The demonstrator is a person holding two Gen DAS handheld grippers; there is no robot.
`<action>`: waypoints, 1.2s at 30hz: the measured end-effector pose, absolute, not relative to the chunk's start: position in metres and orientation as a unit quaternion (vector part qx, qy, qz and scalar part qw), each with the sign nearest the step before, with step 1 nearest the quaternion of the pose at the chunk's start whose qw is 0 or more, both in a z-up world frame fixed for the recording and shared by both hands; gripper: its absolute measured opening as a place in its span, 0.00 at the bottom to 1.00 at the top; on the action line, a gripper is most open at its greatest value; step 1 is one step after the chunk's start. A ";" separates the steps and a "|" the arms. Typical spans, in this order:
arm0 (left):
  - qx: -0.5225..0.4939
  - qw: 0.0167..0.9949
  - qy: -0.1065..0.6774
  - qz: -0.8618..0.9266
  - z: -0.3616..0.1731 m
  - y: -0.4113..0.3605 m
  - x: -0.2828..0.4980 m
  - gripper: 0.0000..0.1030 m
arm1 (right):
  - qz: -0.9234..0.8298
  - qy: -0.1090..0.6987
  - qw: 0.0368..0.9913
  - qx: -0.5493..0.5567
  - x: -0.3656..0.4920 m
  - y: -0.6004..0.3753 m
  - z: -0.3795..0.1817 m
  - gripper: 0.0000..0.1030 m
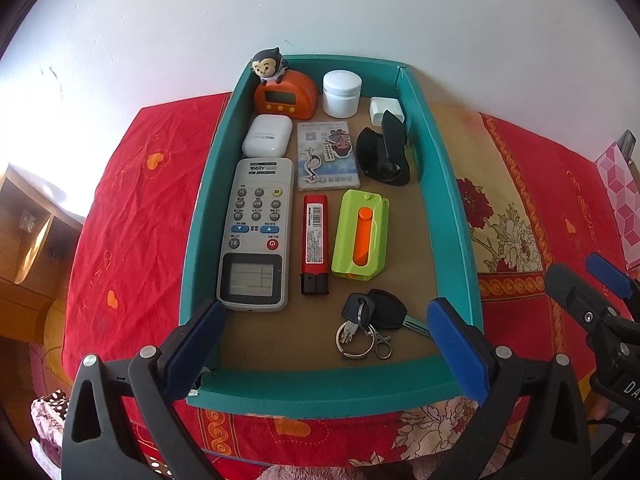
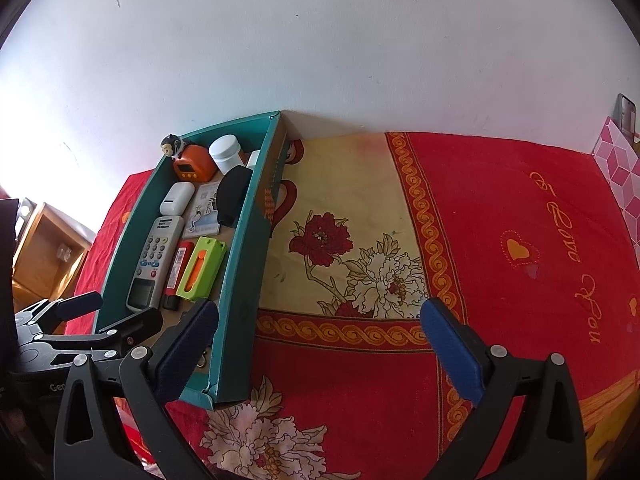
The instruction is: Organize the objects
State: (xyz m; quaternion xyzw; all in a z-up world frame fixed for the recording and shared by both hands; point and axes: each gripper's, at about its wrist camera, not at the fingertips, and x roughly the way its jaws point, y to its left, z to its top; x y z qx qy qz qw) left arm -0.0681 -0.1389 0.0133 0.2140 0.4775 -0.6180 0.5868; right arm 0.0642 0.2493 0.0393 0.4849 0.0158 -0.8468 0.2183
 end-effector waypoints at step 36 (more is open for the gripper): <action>0.220 0.584 0.472 -0.623 0.018 -0.132 -0.076 0.99 | -0.848 0.017 0.224 0.481 0.062 0.258 0.038 1.00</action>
